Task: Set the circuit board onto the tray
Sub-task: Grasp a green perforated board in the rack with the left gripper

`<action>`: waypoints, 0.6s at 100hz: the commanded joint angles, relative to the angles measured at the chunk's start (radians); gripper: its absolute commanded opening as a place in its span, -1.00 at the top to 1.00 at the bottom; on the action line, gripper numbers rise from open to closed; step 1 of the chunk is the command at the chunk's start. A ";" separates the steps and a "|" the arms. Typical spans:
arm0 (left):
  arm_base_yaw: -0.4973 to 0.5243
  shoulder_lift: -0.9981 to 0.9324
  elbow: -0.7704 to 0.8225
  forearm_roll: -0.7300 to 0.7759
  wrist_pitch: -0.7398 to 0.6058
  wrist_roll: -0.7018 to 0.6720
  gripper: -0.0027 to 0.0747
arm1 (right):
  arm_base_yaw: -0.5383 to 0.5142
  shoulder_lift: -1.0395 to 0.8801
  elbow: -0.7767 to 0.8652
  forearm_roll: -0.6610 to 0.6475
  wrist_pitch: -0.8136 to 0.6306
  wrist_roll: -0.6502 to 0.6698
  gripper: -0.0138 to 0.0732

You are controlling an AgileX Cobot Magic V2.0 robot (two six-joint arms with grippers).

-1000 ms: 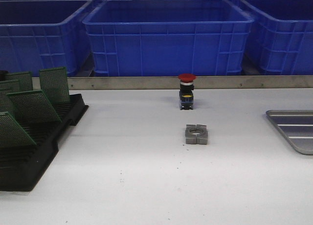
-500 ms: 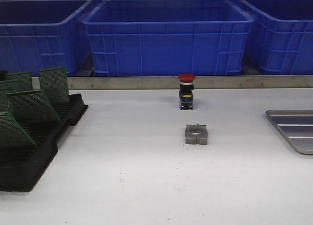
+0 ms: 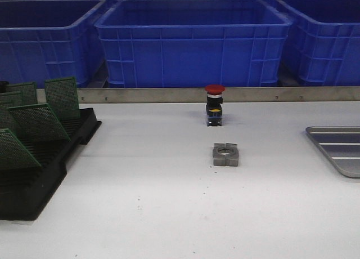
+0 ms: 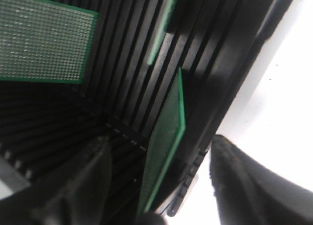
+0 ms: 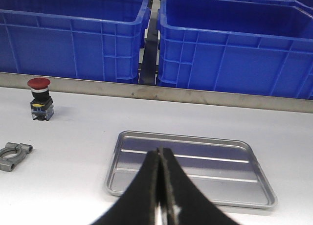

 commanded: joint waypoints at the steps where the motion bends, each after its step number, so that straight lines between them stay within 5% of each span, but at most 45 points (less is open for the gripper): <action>1: -0.005 0.013 -0.052 -0.027 -0.019 -0.002 0.26 | -0.001 -0.020 0.001 -0.013 -0.074 -0.003 0.82; 17: -0.005 0.036 -0.090 -0.039 0.028 -0.002 0.96 | -0.001 -0.020 0.001 -0.013 -0.074 -0.003 0.82; 40: -0.005 0.036 -0.146 -0.040 0.147 -0.002 0.97 | -0.001 -0.020 0.001 -0.013 -0.074 -0.003 0.82; 60: -0.007 0.007 -0.254 -0.051 0.427 -0.002 0.97 | -0.001 -0.020 0.001 -0.013 -0.074 -0.003 0.82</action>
